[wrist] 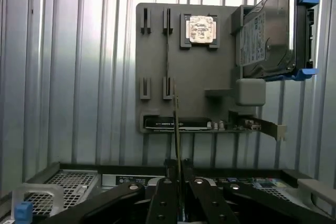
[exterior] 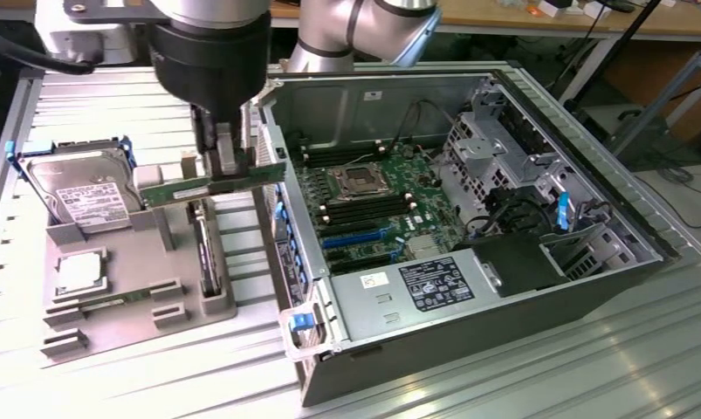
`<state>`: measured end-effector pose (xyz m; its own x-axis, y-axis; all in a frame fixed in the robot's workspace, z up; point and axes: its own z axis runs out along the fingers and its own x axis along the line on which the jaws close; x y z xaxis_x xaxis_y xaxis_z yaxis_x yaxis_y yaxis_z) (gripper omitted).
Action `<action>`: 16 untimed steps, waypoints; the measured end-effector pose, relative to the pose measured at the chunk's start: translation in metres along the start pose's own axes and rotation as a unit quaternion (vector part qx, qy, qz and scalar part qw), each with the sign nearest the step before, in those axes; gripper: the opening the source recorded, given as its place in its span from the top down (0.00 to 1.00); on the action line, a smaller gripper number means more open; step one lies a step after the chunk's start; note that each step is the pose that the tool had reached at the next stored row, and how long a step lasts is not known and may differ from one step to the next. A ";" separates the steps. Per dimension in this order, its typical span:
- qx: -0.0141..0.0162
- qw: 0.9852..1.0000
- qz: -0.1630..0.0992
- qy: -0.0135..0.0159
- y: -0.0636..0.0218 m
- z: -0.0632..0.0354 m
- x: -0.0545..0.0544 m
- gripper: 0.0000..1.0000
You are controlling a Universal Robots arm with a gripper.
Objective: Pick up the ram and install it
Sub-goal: 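Pick up the ram and move it above insertion slot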
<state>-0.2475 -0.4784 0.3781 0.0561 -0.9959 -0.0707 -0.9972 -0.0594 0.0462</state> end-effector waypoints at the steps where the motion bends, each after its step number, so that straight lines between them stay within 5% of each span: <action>1: 0.000 1.000 0.000 -0.002 -0.0071 -0.0006 0.000 0.85; 8: -0.001 1.000 -0.001 -0.015 -0.0419 -0.0024 0.002 0.85; 14: -0.001 0.999 -0.002 -0.033 -0.0803 -0.0043 0.004 0.85; 16: -0.001 0.999 -0.002 -0.035 -0.0897 -0.0048 0.004 0.85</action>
<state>-0.1576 -0.4777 0.3784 0.0554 -0.9886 -0.1402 -0.9969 -0.0627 0.0479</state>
